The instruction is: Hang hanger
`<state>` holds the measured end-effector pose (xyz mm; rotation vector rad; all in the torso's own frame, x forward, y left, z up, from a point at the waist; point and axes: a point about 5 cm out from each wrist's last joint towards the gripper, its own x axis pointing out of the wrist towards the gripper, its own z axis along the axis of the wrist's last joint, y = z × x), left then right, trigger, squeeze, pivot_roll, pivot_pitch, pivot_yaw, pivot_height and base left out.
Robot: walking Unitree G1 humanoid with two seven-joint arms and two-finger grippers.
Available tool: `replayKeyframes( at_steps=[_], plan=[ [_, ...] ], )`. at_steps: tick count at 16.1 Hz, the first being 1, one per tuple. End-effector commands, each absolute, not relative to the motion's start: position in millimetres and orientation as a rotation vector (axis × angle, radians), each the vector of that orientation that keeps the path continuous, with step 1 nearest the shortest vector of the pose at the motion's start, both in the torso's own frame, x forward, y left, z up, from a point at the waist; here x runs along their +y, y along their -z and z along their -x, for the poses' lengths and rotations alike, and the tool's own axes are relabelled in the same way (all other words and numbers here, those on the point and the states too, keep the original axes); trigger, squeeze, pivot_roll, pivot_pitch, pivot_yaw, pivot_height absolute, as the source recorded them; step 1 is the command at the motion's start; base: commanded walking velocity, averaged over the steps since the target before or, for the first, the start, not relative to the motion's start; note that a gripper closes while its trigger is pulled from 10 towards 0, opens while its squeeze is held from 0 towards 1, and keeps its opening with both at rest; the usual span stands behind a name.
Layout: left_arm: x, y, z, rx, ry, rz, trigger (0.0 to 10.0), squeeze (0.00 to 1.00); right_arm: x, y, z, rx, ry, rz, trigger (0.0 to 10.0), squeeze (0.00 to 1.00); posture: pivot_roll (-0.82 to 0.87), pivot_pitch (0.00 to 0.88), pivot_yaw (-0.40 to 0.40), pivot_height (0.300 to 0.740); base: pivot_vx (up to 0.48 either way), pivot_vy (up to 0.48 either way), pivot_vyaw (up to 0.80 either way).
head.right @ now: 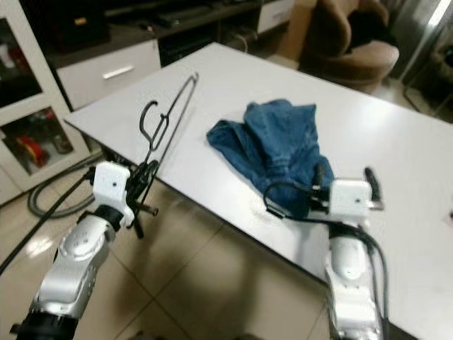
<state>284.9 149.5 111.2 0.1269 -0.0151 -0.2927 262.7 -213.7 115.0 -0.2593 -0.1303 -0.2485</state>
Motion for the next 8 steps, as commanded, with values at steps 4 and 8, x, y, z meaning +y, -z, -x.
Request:
replayKeyframes(
  at_steps=[4, 8],
  plan=[
    [146.5, -111.3, -275.4, -0.023, 0.280, -0.083, 10.0, 0.00, -199.1, -109.6, -264.7, -0.073, 0.188, 0.176, 10.0, 0.00, -0.03, 0.000, -0.029, 0.740, 0.000, 0.000, -0.76],
    [164.0, -92.0, -234.0, 0.088, 0.258, -0.062, 10.0, 0.00, -202.2, -109.3, -236.9, -0.036, 0.039, 0.129, 10.0, 0.00, -0.01, 0.000, -0.046, 0.740, 0.000, 0.000, -0.77]
  ],
)
